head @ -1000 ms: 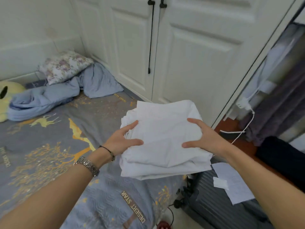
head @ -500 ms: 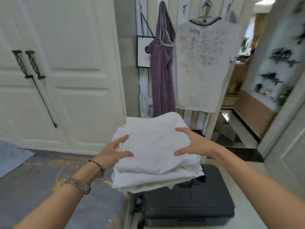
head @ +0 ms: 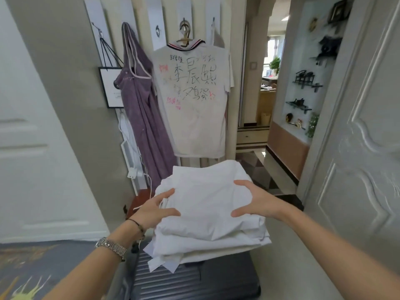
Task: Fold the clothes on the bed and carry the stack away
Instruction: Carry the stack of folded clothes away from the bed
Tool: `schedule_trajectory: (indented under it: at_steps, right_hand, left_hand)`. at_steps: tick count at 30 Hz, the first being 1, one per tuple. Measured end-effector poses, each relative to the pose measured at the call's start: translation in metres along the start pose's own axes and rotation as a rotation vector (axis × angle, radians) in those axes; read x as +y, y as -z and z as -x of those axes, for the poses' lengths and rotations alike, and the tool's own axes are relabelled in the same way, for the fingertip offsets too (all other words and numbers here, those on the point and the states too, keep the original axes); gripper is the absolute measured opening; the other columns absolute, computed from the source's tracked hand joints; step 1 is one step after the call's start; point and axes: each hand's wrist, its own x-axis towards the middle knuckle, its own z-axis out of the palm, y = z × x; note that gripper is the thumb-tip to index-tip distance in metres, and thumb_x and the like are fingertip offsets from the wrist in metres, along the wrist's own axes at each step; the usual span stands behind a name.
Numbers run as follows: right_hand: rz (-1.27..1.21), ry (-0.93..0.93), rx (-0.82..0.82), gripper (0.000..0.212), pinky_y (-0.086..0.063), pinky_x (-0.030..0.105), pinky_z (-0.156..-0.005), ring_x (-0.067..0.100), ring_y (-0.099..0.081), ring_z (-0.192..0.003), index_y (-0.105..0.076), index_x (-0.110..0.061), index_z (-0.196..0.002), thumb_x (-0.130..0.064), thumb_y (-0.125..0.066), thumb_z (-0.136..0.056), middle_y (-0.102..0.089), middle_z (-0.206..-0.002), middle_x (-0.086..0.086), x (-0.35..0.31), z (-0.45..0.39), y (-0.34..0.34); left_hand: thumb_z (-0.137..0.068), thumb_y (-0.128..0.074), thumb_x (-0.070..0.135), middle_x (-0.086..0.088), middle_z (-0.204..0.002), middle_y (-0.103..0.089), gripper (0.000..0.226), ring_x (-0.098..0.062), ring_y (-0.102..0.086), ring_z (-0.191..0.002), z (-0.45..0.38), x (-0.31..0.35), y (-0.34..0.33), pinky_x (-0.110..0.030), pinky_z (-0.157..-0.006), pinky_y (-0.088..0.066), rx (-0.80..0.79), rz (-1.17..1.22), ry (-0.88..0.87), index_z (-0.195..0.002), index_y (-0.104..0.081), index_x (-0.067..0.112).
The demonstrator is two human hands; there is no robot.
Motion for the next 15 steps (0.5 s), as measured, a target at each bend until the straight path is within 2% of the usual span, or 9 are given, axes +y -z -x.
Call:
schedule_trajectory:
  at_steps: [3,6,8,10,13,15]
  right_hand:
    - [-0.001,-0.006,-0.016,0.108,-0.04,0.029,-0.095,0.015,-0.033,-0.126,-0.018,-0.041,-0.141,-0.045,-0.085,-0.057,-0.025,-0.147,-0.007,0.024,-0.015,0.021]
    - [-0.012,-0.003,-0.05,0.107,-0.039,0.03,-0.096,0.017,-0.033,-0.129,-0.018,-0.042,-0.141,-0.045,-0.085,-0.057,-0.025,-0.147,-0.006,0.044,-0.037,0.038]
    - [-0.012,-0.001,-0.066,0.108,-0.039,0.032,-0.098,0.018,-0.032,-0.13,-0.017,-0.04,-0.142,-0.045,-0.085,-0.058,-0.025,-0.148,-0.006,0.055,-0.058,0.048]
    - [-0.009,0.003,-0.073,0.107,-0.039,0.029,-0.094,0.017,-0.032,-0.129,-0.017,-0.04,-0.142,-0.045,-0.085,-0.058,-0.024,-0.148,-0.006,0.065,-0.083,0.057]
    - [-0.015,0.026,-0.074,0.106,-0.039,0.021,-0.084,0.011,-0.033,-0.121,-0.017,-0.04,-0.141,-0.044,-0.085,-0.059,-0.026,-0.145,-0.008,0.076,-0.13,0.069]
    - [-0.034,0.028,-0.082,0.106,-0.039,0.02,-0.083,0.009,-0.032,-0.118,-0.017,-0.04,-0.14,-0.043,-0.085,-0.059,-0.028,-0.142,-0.009,0.083,-0.164,0.078]
  left_hand:
    - [-0.072,-0.076,0.011,0.017,-0.133,-0.038,0.072,0.003,-0.029,-0.118,-0.021,0.002,-0.026,-0.012,-0.093,-0.03,0.004,0.005,0.029,-0.134,-0.046,0.029]
    - [-0.074,-0.074,0.008,0.018,-0.127,-0.038,0.07,0.004,-0.031,-0.114,-0.044,0.002,-0.044,-0.003,-0.07,-0.039,0.022,0.037,0.069,-0.135,-0.046,0.028]
    - [-0.074,-0.074,0.006,0.016,-0.127,-0.039,0.07,0.005,-0.034,-0.11,-0.065,0.002,-0.05,0.0,-0.064,-0.04,0.033,0.051,0.089,-0.135,-0.046,0.026]
    - [-0.073,-0.075,0.008,0.016,-0.129,-0.039,0.071,0.004,-0.034,-0.111,-0.09,0.0,-0.052,-0.001,-0.067,-0.04,0.046,0.036,0.094,-0.134,-0.046,0.028]
    - [-0.071,-0.078,0.012,0.015,-0.134,-0.038,0.072,0.003,-0.029,-0.119,-0.135,-0.003,-0.051,-0.008,-0.082,-0.033,0.078,-0.022,0.094,-0.133,-0.046,0.031]
    - [-0.07,-0.078,0.012,0.012,-0.139,-0.038,0.073,0.001,-0.03,-0.121,-0.167,-0.006,-0.048,-0.011,-0.085,-0.034,0.09,-0.032,0.101,-0.132,-0.046,0.031]
